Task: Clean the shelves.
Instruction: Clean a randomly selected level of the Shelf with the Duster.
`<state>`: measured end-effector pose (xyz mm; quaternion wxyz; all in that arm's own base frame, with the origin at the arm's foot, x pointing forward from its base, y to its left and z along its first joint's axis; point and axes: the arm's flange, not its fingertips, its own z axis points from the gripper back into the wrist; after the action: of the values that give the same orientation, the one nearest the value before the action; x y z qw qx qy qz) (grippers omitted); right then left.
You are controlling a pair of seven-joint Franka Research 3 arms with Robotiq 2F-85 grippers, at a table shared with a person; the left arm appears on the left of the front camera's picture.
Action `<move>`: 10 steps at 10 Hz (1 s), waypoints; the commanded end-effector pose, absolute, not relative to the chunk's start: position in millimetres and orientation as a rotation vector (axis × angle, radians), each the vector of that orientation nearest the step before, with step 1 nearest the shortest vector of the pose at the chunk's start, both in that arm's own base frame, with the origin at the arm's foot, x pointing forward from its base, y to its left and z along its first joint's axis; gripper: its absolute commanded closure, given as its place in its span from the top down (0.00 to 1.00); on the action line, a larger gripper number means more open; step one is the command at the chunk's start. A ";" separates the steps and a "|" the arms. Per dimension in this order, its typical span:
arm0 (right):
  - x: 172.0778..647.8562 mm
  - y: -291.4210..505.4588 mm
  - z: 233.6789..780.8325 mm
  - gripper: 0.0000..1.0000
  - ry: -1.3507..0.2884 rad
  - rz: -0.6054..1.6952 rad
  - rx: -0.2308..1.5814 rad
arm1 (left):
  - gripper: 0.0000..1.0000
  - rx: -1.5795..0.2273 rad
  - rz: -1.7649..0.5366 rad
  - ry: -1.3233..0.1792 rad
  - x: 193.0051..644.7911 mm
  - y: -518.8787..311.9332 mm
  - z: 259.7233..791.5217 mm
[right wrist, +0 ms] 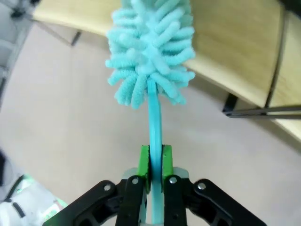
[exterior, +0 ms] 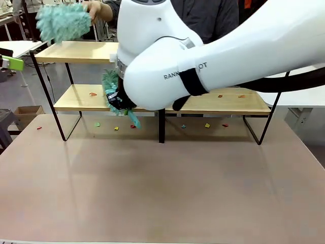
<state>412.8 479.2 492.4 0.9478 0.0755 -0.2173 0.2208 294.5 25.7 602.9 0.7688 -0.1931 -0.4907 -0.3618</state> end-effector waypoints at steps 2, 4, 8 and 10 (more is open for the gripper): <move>421.6 502.7 500.9 0.12 -0.409 0.643 0.222 | 1.00 -0.421 -0.793 -1.066 294.6 25.4 602.4; 416.3 496.4 502.3 0.12 -0.297 0.865 0.222 | 1.00 -0.421 -0.793 -1.066 294.6 25.4 602.4; 400.8 443.4 524.2 0.12 -0.082 1.232 0.540 | 1.00 -0.421 -0.793 -1.066 294.6 25.4 602.4; 388.8 396.7 536.2 0.12 -0.119 1.185 0.566 | 1.00 -0.421 -0.793 -1.066 294.6 25.4 602.4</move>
<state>405.8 440.5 536.9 0.7820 0.2656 -0.0586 0.5608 294.4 25.8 603.1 0.7687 -0.1931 -0.4909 -0.3617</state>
